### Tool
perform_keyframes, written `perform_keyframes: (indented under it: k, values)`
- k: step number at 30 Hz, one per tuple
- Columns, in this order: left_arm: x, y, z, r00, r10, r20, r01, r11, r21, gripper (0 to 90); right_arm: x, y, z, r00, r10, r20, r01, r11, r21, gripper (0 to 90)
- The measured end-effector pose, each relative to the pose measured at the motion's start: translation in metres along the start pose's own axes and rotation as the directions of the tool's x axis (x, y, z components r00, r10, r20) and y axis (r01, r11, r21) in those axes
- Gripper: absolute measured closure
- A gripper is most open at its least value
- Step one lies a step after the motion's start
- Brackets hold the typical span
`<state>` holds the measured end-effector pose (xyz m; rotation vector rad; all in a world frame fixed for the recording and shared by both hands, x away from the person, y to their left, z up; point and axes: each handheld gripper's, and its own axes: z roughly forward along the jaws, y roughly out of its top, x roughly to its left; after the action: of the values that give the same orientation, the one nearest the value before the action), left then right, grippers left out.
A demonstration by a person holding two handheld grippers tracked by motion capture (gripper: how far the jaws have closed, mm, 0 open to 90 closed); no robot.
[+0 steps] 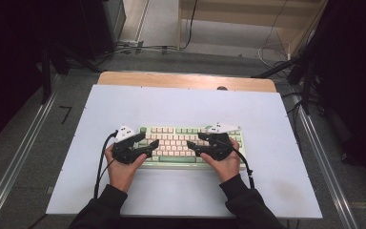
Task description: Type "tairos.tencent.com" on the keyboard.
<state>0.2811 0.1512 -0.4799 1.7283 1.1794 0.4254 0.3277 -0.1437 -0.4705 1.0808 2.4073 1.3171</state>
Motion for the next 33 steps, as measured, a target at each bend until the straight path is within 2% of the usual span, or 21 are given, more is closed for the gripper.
perform_keyframes:
  k: [2, 6, 9, 10, 11, 12, 13, 14, 15, 22, 28, 33]
  values:
    - [-0.001, 0.000, 0.000, 1.0000, 0.007, 0.005, -0.007, 1.0000, 0.000, 43.5, -0.001, -0.002, -0.002, 1.0000, 0.003, 0.006, -0.003, 1.000, -0.001, 34.9]
    - [-0.002, 0.000, 0.000, 0.9995, 0.015, 0.027, -0.015, 0.9999, 0.003, 48.4, -0.002, -0.005, -0.002, 0.9999, 0.006, 0.013, -0.006, 1.000, 0.007, 34.5]
    - [-0.003, 0.000, 0.001, 0.9987, 0.021, 0.047, -0.021, 0.9998, 0.006, 61.7, -0.003, -0.009, -0.006, 0.9998, 0.009, 0.020, -0.009, 1.000, 0.012, 34.5]
    - [-0.004, 0.001, 0.003, 0.9969, 0.025, 0.074, -0.026, 0.9995, 0.015, 66.7, -0.004, -0.010, -0.007, 0.9997, 0.012, 0.022, -0.012, 1.000, 0.012, 34.5]
    - [-0.004, 0.001, 0.003, 0.9969, 0.025, 0.074, -0.026, 0.9995, 0.015, 70.6, -0.004, -0.010, -0.009, 0.9997, 0.012, 0.022, -0.013, 1.000, 0.012, 34.6]
    - [-0.005, 0.001, 0.003, 0.9966, 0.025, 0.079, -0.026, 0.9995, 0.018, 70.6, -0.004, -0.010, -0.009, 0.9997, 0.012, 0.022, -0.013, 1.000, 0.012, 34.6]
    - [-0.005, 0.001, 0.004, 0.9960, 0.025, 0.086, -0.027, 0.9995, 0.018, 81.9, -0.005, -0.012, -0.012, 0.9995, 0.017, 0.025, -0.018, 1.000, 0.013, 34.6]
    - [-0.005, 0.002, 0.005, 0.9954, 0.023, 0.093, -0.024, 0.9995, 0.019, 81.9, -0.005, -0.012, -0.012, 0.9995, 0.017, 0.025, -0.018, 1.000, 0.013, 34.6]
    - [-0.005, 0.003, 0.006, 0.9946, 0.023, 0.101, -0.025, 0.9995, 0.020, 90.0, -0.006, -0.014, -0.016, 0.9994, 0.019, 0.030, -0.019, 1.000, 0.013, 34.7]
    - [-0.013, 0.009, 0.019, 0.9914, 0.054, 0.119, -0.058, 0.9980, 0.027, 90.0, -0.010, -0.022, -0.028, 0.9987, 0.031, 0.040, -0.032, 0.999, 0.016, 35.0]
    - [-0.017, 0.010, 0.036, 0.9908, 0.073, 0.114, -0.080, 0.9949, 0.061, 90.0, -0.011, -0.027, -0.037, 0.9977, 0.038, 0.056, -0.038, 0.999, 0.001, 35.6]
    - [-0.018, 0.010, 0.043, 0.9912, 0.084, 0.102, -0.092, 0.9925, 0.081, 90.0, -0.011, -0.029, -0.039, 0.9974, 0.040, 0.059, -0.040, 0.999, 0.003, 35.6]
